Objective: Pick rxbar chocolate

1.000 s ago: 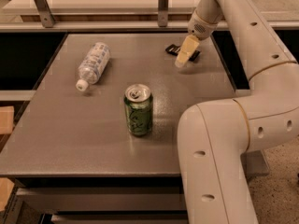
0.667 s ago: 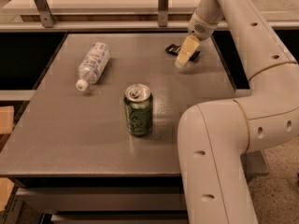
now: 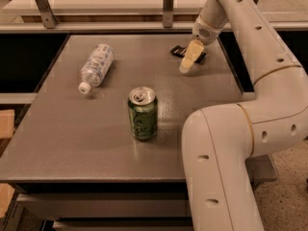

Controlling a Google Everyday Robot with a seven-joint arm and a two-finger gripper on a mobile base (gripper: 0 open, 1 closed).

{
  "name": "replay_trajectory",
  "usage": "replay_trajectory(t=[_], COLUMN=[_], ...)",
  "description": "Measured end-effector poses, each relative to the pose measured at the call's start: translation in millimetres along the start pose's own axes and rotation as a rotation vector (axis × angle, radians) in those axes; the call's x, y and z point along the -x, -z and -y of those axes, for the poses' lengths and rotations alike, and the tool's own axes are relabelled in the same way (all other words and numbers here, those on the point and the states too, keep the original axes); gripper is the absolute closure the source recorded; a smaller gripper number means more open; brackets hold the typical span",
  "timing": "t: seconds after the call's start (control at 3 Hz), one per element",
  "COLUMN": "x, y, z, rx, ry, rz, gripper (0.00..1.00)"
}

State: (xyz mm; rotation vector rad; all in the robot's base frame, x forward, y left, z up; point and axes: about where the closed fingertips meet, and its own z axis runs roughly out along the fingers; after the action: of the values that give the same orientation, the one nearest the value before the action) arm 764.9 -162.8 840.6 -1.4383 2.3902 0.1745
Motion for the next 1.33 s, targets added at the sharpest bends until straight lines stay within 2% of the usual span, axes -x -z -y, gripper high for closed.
replay_trajectory(t=[0.33, 0.67, 1.33], x=[-1.7, 2.3, 7.2], y=[-7.0, -11.5, -8.6], z=[-0.2, 4.4, 7.5], rx=[0.009, -0.004, -0.011], ry=[-0.004, -0.004, -0.005], rz=[-0.008, 0.004, 0.012], gripper=[0.00, 0.18, 0.63])
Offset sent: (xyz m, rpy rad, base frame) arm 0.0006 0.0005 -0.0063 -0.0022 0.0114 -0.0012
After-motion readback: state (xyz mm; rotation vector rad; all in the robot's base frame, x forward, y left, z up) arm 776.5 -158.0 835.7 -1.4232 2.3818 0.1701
